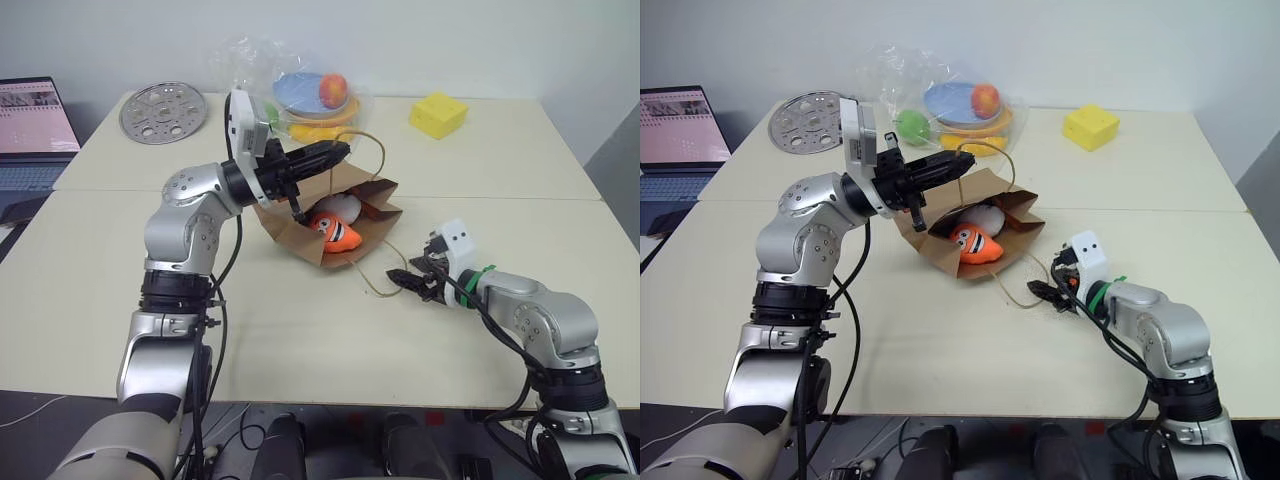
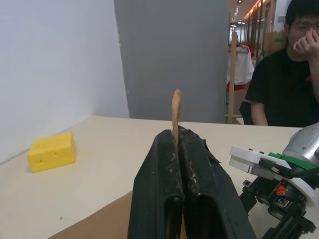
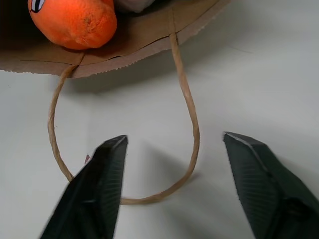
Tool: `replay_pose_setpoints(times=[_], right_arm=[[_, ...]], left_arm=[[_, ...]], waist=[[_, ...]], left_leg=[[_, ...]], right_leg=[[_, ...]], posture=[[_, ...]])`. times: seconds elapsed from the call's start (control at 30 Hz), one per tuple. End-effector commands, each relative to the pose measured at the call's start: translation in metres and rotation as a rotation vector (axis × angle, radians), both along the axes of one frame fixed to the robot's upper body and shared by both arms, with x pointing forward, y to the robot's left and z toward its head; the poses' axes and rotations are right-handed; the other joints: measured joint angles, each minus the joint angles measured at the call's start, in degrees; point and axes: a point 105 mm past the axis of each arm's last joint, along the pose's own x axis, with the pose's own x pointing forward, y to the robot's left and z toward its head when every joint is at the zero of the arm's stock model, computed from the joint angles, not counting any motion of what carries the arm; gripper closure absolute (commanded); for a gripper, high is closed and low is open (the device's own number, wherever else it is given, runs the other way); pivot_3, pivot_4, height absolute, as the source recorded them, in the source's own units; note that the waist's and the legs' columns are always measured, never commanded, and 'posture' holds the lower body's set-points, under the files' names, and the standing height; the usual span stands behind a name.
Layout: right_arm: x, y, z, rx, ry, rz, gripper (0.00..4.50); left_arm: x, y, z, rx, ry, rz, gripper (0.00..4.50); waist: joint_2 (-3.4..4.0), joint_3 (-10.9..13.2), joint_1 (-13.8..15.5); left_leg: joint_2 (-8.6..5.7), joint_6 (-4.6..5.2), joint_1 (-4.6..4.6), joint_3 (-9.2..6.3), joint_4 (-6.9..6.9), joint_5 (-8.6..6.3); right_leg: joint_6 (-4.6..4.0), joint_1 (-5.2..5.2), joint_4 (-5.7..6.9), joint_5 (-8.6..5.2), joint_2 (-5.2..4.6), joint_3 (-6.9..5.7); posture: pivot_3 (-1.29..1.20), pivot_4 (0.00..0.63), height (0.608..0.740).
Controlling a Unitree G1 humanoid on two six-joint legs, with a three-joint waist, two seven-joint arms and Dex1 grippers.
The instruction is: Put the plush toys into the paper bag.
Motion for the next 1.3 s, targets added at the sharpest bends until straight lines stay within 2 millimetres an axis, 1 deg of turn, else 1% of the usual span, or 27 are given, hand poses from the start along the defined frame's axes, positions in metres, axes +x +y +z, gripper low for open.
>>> replay_pose_setpoints(times=[0.03, 0.17, 0.2, 0.37, 0.43, 0.47, 0.53, 0.6, 0.67, 0.73, 0.8, 0.97, 1.07, 1.17, 1.2, 1.3], right_arm=[[0.000, 0.001, 0.014, 0.025, -0.043, 0.014, 2.74], [0.000, 0.002, 0.011, 0.023, -0.040, 0.009, 4.22], [0.000, 0.002, 0.012, 0.028, -0.040, 0.008, 4.44], [0.001, -0.001, 0.019, 0.049, -0.053, 0.000, 4.44], [0.003, -0.007, 0.033, 0.069, -0.083, -0.005, 4.44], [0.002, -0.009, 0.044, 0.093, -0.102, 0.007, 4.44], [-0.003, -0.010, 0.085, 0.211, -0.157, 0.056, 4.44], [-0.008, -0.010, 0.114, 0.296, -0.187, 0.097, 4.44], [-0.006, -0.006, 0.142, 0.363, -0.212, 0.117, 4.44], [-0.005, 0.002, 0.161, 0.414, -0.219, 0.145, 4.44], [-0.005, 0.011, 0.173, 0.452, -0.220, 0.176, 4.44], [-0.003, 0.027, 0.192, 0.508, -0.223, 0.208, 4.44], [-0.002, 0.030, 0.195, 0.522, -0.220, 0.210, 4.44], [-0.001, 0.031, 0.190, 0.531, -0.205, 0.207, 4.44], [0.000, 0.031, 0.188, 0.524, -0.203, 0.203, 4.44], [0.006, 0.035, 0.176, 0.508, -0.181, 0.173, 4.44]], left_arm=[[-0.006, 0.002, 0.012, -0.013, -0.058, 0.002, 4.50], [-0.005, 0.001, 0.012, -0.014, -0.059, 0.001, 4.50], [-0.005, 0.001, 0.013, -0.013, -0.060, 0.001, 4.50], [-0.005, 0.002, 0.013, -0.010, -0.060, 0.004, 4.50], [-0.006, 0.003, 0.013, -0.009, -0.057, 0.007, 4.50], [-0.007, 0.005, 0.012, -0.008, -0.054, 0.012, 4.50], [-0.006, 0.012, 0.015, -0.019, -0.046, 0.038, 4.50], [-0.004, 0.016, 0.019, -0.036, -0.040, 0.059, 4.50], [-0.004, 0.019, 0.024, -0.059, -0.032, 0.073, 4.50], [-0.004, 0.020, 0.029, -0.073, -0.023, 0.086, 4.50], [-0.004, 0.022, 0.033, -0.090, -0.014, 0.099, 4.50], [-0.007, 0.023, 0.046, -0.135, 0.008, 0.097, 4.50], [-0.009, 0.023, 0.048, -0.136, 0.011, 0.093, 4.50], [-0.021, 0.017, 0.046, -0.114, 0.036, 0.049, 4.50], [-0.023, 0.017, 0.041, -0.105, 0.055, 0.046, 4.50], [-0.023, 0.020, 0.016, -0.075, 0.140, 0.054, 4.50]], waist=[[0.00, 0.0, 0.0], [0.00, 0.0, 0.0], [0.00, 0.0, 0.0], [0.00, 0.0, 0.0], [0.00, 0.0, 0.0], [0.00, 0.0, 0.0], [0.01, 0.0, 0.0], [0.01, 0.0, -0.2], [0.01, 0.0, -0.2], [0.01, 0.0, -0.1], [0.01, 0.0, -0.1], [0.02, 0.0, 0.0], [0.02, 0.0, 0.1], [0.02, 0.0, 0.0], [0.02, 0.0, -0.1], [0.05, 0.0, -0.1]], left_leg=[[0.00, 0.00, 0.00, 0.00, 0.00, 0.00], [0.00, 0.00, 0.00, 0.00, 0.00, 0.00], [0.00, 0.00, 0.00, 0.00, 0.00, 0.00], [0.00, 0.00, 0.00, 0.00, 0.00, 0.00], [0.00, 0.00, 0.00, 0.00, 0.00, 0.00], [0.00, 0.00, 0.00, 0.01, 0.00, 0.00], [0.00, 0.00, 0.00, 0.02, 0.00, 0.00], [0.00, 0.00, 0.00, 0.02, 0.00, 0.00], [0.02, 0.00, 0.03, -0.02, -0.03, 0.00], [0.03, 0.00, 0.04, -0.02, -0.05, 0.00], [0.03, 0.00, 0.03, -0.03, -0.06, 0.00], [0.02, 0.00, -0.03, -0.02, -0.07, 0.00], [0.03, 0.00, -0.04, -0.02, -0.07, 0.00], [0.03, 0.00, -0.05, -0.01, -0.08, 0.00], [0.03, 0.00, -0.05, -0.01, -0.08, 0.00], [0.03, 0.01, -0.03, 0.00, -0.10, 0.00]], right_leg=[[0.00, 0.00, 0.00, 0.00, 0.00, 0.00], [0.00, 0.00, 0.00, 0.00, 0.00, 0.00], [0.00, 0.00, 0.00, 0.00, 0.00, 0.00], [0.00, 0.00, 0.00, 0.00, 0.00, 0.00], [0.00, 0.00, 0.00, 0.00, 0.00, 0.00], [0.00, 0.00, 0.00, 0.00, 0.00, 0.01], [0.00, -0.01, 0.00, 0.00, -0.01, 0.03], [0.00, -0.02, 0.02, 0.00, 0.00, 0.03], [0.00, -0.01, 0.05, 0.00, 0.01, -0.01], [-0.01, -0.02, 0.07, 0.00, 0.02, -0.01], [-0.01, -0.01, 0.05, 0.00, 0.02, -0.03], [-0.01, -0.07, 0.04, 0.00, 0.01, -0.02], [-0.01, -0.08, 0.04, 0.00, 0.01, -0.03], [-0.01, -0.10, 0.04, 0.00, 0.01, -0.02], [-0.01, -0.10, 0.05, 0.00, 0.01, -0.02], [-0.01, -0.09, 0.04, 0.00, 0.01, 0.00]], posture=[[0.00, 0.150, 0.740], [0.00, 0.150, 0.740], [0.00, 0.150, 0.740], [0.00, 0.150, 0.740], [0.00, 0.150, 0.740], [0.00, 0.150, 0.740], [0.00, 0.150, 0.740], [0.00, 0.150, 0.740], [0.00, 0.150, 0.740], [0.00, 0.150, 0.740], [0.00, 0.150, 0.740], [0.00, 0.150, 0.740], [0.00, 0.150, 0.740], [0.00, 0.150, 0.740], [0.00, 0.150, 0.740], [0.00, 0.150, 0.740]])
